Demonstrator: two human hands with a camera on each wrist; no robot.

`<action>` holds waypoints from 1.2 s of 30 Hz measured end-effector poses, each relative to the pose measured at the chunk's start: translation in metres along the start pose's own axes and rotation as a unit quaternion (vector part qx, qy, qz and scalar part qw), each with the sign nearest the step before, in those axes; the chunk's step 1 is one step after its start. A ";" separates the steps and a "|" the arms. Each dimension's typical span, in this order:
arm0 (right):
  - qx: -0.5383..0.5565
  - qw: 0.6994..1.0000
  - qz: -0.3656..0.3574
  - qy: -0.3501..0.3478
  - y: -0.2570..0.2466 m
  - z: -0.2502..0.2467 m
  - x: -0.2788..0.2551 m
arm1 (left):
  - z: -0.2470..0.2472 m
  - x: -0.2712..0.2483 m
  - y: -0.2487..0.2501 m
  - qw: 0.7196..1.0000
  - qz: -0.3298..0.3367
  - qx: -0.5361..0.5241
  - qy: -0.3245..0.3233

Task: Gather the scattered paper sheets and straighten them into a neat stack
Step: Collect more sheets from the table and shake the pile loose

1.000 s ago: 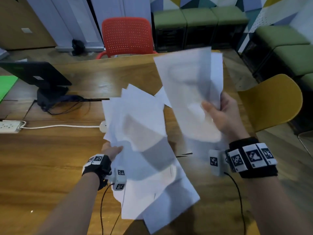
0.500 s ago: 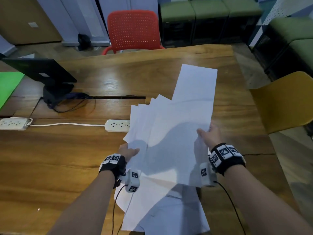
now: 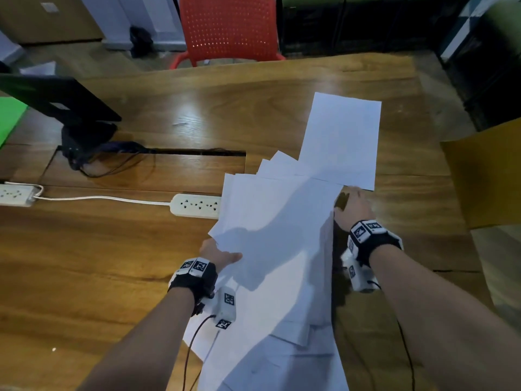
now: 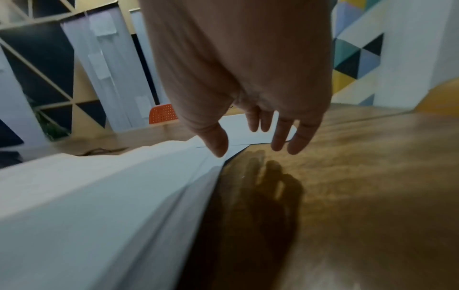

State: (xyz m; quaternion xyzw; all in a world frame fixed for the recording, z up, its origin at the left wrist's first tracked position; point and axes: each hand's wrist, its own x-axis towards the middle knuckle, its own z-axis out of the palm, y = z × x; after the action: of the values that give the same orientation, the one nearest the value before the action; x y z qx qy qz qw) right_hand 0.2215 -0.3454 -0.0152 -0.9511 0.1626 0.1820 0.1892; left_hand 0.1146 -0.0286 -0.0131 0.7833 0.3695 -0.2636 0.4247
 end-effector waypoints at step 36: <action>0.571 0.755 0.319 0.053 0.105 0.007 -0.135 | -0.006 -0.028 -0.014 0.997 0.056 0.042 0.024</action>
State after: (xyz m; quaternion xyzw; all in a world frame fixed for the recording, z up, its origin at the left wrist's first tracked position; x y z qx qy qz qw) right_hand 0.0614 -0.4017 0.0021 -0.5677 0.5399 0.0549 0.6191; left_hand 0.0870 -0.0282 0.0035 0.8260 0.3235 -0.2358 0.3969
